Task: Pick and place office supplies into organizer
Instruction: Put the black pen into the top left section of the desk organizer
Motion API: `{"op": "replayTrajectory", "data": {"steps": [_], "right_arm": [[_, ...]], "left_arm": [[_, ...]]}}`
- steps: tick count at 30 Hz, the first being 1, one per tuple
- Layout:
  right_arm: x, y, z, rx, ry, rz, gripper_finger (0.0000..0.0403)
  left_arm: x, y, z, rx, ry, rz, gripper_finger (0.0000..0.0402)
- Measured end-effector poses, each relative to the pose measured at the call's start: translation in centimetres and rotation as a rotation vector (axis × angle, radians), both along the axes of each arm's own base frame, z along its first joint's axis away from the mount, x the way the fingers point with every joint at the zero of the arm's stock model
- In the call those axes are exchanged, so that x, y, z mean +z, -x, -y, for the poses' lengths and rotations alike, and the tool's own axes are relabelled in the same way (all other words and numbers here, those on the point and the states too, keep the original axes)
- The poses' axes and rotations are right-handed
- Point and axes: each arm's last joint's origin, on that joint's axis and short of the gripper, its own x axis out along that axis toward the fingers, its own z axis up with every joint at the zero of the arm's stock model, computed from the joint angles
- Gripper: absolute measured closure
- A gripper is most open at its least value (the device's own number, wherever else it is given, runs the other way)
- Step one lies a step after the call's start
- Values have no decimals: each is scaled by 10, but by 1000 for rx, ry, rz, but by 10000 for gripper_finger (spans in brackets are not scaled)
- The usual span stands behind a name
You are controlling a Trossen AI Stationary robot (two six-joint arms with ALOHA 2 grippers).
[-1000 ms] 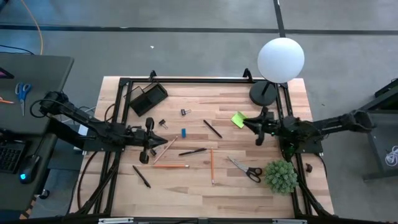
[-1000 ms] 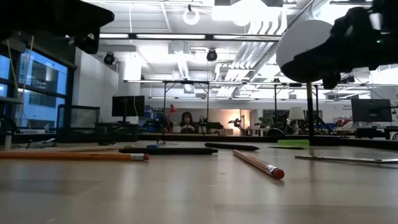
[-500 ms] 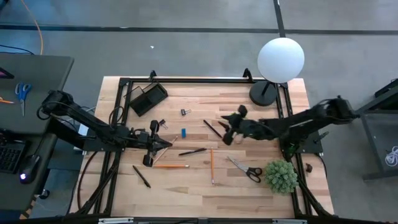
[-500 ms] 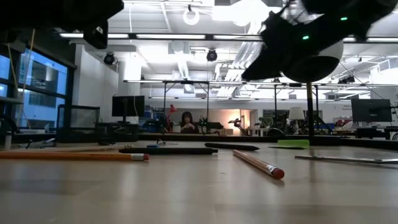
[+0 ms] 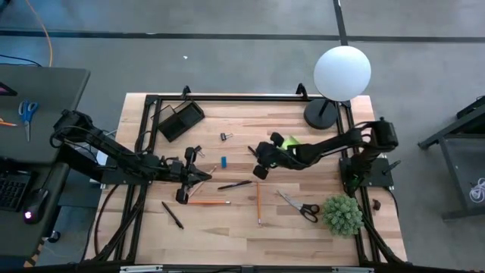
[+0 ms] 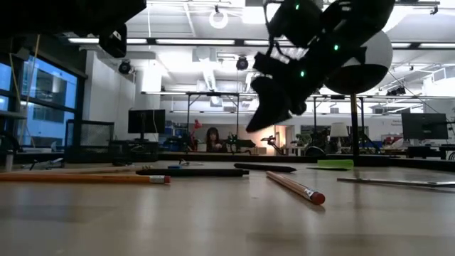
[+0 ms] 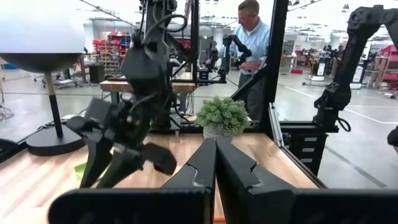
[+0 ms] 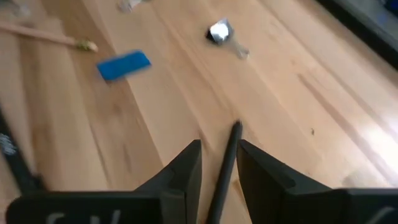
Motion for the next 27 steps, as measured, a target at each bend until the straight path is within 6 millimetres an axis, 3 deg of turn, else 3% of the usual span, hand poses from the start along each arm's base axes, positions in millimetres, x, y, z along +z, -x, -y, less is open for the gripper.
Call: {"op": "replayTrajectory", "data": {"steps": [8,15,27], "right_arm": [[-20,7,2,-87,19,-24,309],[-49,17,-2,-107,-21,3,309],[-59,25,-22,-70,-6,20,322]], "left_arm": [[-3,0,0,11,-17,-28,401],[-3,0,0,11,-17,-31,401],[-3,0,0,12,-27,-36,401]]}}
